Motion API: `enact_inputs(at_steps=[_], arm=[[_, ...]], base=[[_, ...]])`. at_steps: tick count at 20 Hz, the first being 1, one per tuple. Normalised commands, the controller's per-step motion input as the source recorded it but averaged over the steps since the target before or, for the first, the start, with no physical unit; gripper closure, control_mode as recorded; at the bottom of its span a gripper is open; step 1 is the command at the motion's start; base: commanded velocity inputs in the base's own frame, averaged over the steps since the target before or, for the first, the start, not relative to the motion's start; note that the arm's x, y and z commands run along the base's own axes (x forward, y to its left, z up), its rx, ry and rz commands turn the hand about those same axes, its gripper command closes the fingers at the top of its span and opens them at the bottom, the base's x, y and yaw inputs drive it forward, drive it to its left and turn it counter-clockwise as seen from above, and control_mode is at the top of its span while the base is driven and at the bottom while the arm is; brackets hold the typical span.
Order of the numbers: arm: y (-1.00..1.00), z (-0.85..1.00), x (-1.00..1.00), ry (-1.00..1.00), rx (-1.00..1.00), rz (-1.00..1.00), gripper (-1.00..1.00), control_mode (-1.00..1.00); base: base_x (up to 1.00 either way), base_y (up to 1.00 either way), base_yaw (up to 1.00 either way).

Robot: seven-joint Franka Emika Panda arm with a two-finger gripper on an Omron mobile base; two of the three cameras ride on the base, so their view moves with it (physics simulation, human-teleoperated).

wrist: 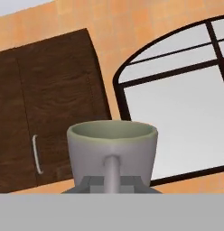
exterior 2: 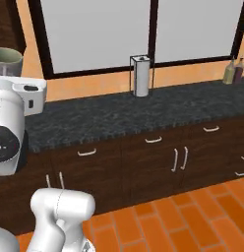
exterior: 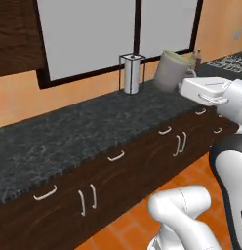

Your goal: Gather all objects into one cabinet and sort the glasses and bowls to opposite sides.

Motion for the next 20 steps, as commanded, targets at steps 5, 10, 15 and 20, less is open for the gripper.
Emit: enact_inputs(at_steps=[5,10,15,20], arm=[[0.00,0.00,0.00,0.00,0.00,0.00,1.00,1.00],[0.00,0.00,0.00,0.00,0.00,0.00,1.00,1.00],[0.00,0.00,0.00,0.00,0.00,0.00,1.00,1.00],[0.00,0.00,0.00,0.00,0.00,0.00,1.00,1.00]], base=[[0.00,-0.17,-0.79],[-0.02,-0.15,-0.74],[0.00,-0.21,-0.60],[0.95,-0.35,-0.31]])
